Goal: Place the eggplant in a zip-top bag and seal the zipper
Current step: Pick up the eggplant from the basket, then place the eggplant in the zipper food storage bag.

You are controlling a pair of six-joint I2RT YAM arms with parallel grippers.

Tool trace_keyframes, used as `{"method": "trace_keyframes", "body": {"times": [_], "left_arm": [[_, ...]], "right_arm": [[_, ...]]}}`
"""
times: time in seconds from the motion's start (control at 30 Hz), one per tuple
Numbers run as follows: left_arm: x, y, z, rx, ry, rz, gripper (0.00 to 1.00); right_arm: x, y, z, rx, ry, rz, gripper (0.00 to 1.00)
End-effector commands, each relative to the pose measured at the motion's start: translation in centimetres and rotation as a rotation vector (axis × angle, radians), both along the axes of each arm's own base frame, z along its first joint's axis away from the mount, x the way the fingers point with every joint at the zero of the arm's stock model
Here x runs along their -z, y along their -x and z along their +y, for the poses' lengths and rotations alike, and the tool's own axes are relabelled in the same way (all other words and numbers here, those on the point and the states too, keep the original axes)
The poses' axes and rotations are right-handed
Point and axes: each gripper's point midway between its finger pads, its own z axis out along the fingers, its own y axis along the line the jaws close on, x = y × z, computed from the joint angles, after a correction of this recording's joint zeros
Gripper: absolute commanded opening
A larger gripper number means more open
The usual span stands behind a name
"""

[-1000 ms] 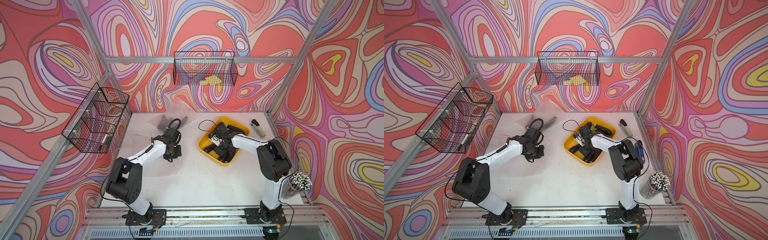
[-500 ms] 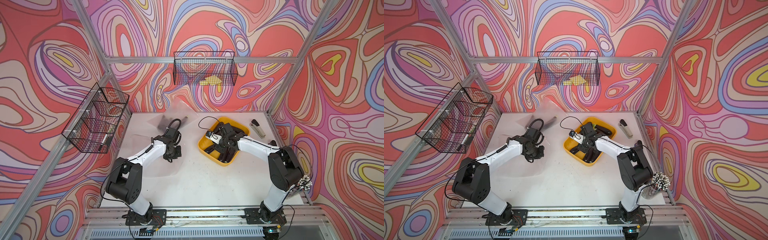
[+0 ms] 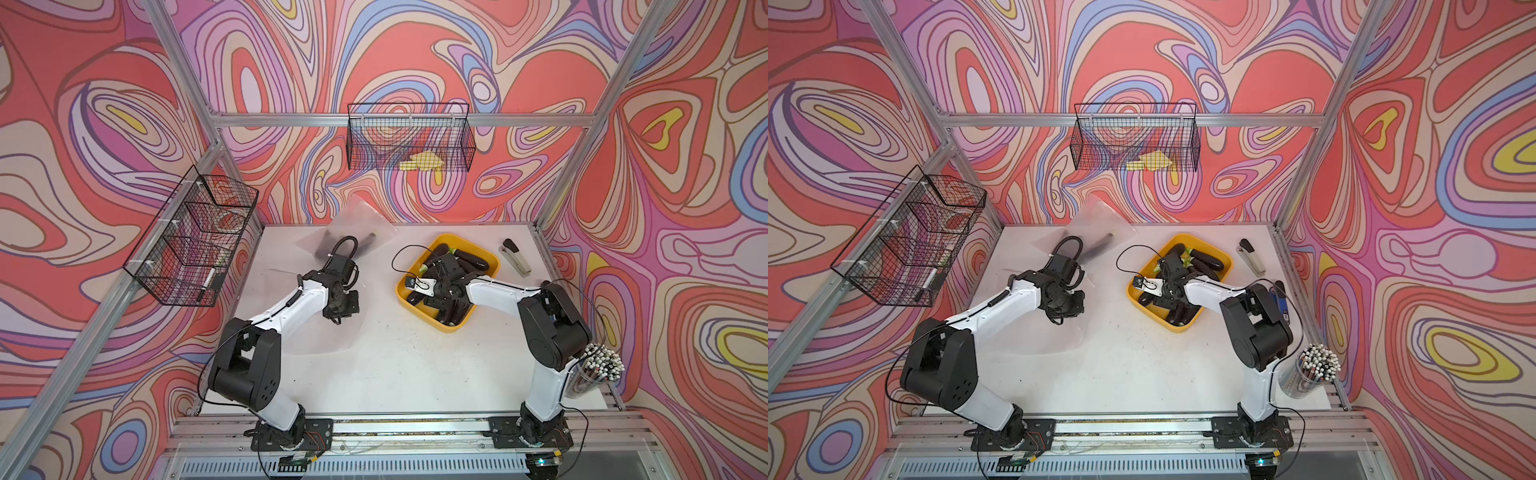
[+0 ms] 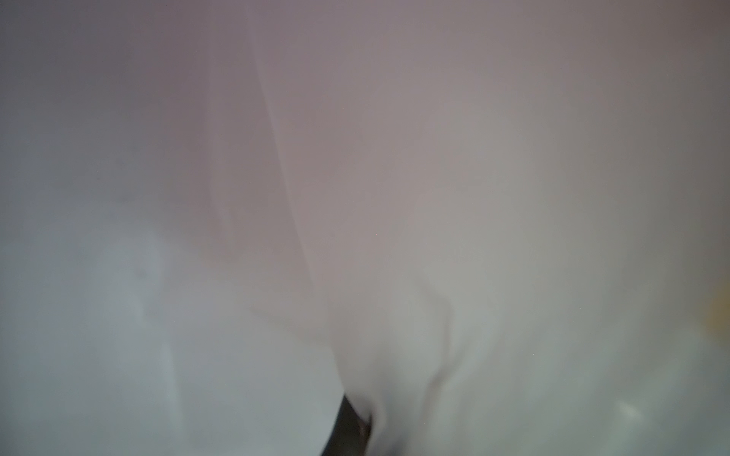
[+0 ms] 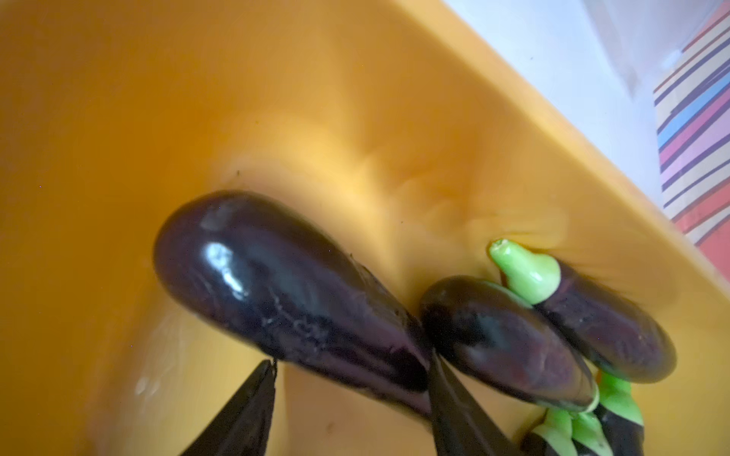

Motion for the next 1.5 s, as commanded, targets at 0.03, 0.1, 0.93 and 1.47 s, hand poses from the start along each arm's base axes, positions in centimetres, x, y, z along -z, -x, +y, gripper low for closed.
{"method": "trace_keyframes", "body": {"times": [0.03,0.1,0.93,1.47], "left_arm": [[-1.1,0.2,-0.3,0.042,0.017,0.01,0.06],[-0.8,0.4,-0.2,0.047,0.005,0.029,0.06],[0.0,0.0,-1.2,-0.031,0.066,0.004,0.08],[-2.1,-0.4,-3.0,-0.028,0.201,-0.271,0.03]], "right_arm": [[2.5,-0.7,-0.9,0.015,0.04,0.026,0.62],[1.3,-1.2,-0.6,0.013,-0.001,-0.015,0.62],[-12.2,4.3,-0.9,0.118,-0.23,0.125,0.22],[-16.2,17.9,14.7,0.401,-0.876,1.341,0.08]]}}
